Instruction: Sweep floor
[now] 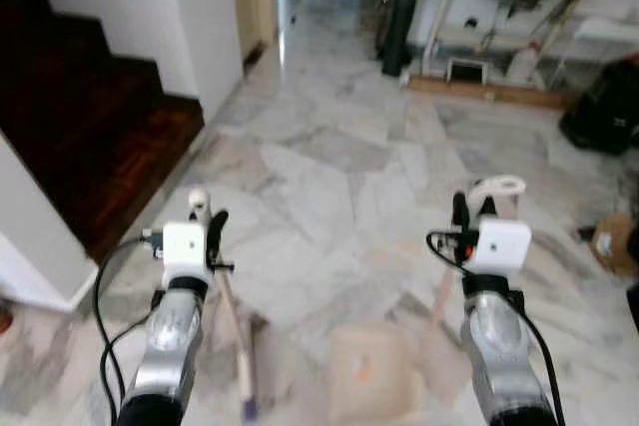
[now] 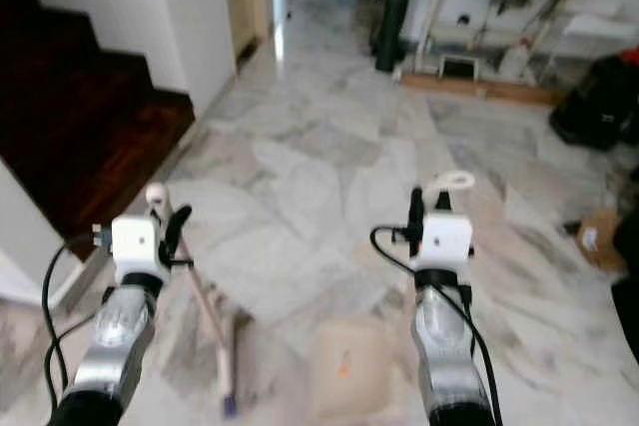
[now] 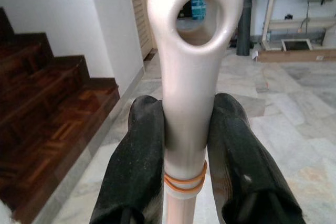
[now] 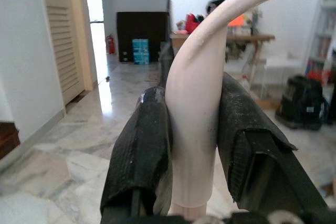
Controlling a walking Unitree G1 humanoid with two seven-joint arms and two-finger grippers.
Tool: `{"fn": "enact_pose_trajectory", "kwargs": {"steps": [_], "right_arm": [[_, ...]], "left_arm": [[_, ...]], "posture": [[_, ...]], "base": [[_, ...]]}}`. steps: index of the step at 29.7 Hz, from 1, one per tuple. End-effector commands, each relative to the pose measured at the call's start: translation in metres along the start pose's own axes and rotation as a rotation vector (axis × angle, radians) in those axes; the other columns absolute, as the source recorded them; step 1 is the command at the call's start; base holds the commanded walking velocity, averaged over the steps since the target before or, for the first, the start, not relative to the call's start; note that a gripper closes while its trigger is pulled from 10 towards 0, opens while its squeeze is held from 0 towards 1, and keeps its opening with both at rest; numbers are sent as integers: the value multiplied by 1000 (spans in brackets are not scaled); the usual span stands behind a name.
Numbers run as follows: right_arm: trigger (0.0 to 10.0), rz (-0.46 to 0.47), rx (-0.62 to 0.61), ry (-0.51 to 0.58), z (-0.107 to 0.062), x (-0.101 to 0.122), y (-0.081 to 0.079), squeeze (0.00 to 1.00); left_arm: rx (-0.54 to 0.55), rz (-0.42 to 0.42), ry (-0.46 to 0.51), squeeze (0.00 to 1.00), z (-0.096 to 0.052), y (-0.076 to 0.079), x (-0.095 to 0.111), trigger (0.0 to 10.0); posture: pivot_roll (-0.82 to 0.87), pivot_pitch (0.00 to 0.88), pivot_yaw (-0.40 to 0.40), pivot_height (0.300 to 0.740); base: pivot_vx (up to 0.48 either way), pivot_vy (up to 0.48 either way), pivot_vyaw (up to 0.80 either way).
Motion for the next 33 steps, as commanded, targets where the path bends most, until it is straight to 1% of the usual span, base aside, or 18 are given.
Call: {"fn": "enact_pose_trajectory", "kwargs": {"steps": [1,12,33], "right_arm": [[10000,-19,-23,38,4,9,9,0],[10000,-21,-30,39,5,9,11,0],[10000,-18,-27,34,2,8,9,0]], "left_arm": [[-14,-7,47,0,5,6,11,10000],[-15,-10,52,0,6,7,12,10000],[-20,-6,50,0,5,7,12,10000]], "posture": [[-48,0,-3,740],[-53,0,1,740],[-55,0,7,740]], "base": [[334,0,0],[331,0,0],[339,0,0]]}}
Point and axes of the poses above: a point about 5 cm out from each wrist's last joint towards the gripper, its own z axis pointing out of the wrist towards the gripper, its own x axis along the axis of the wrist's last joint, y = z × x, the point moved 4 cm from there along z, pointing out of the wrist towards the gripper, and after that the axes turned 10 degrees about -z, right-handed, at the moved point
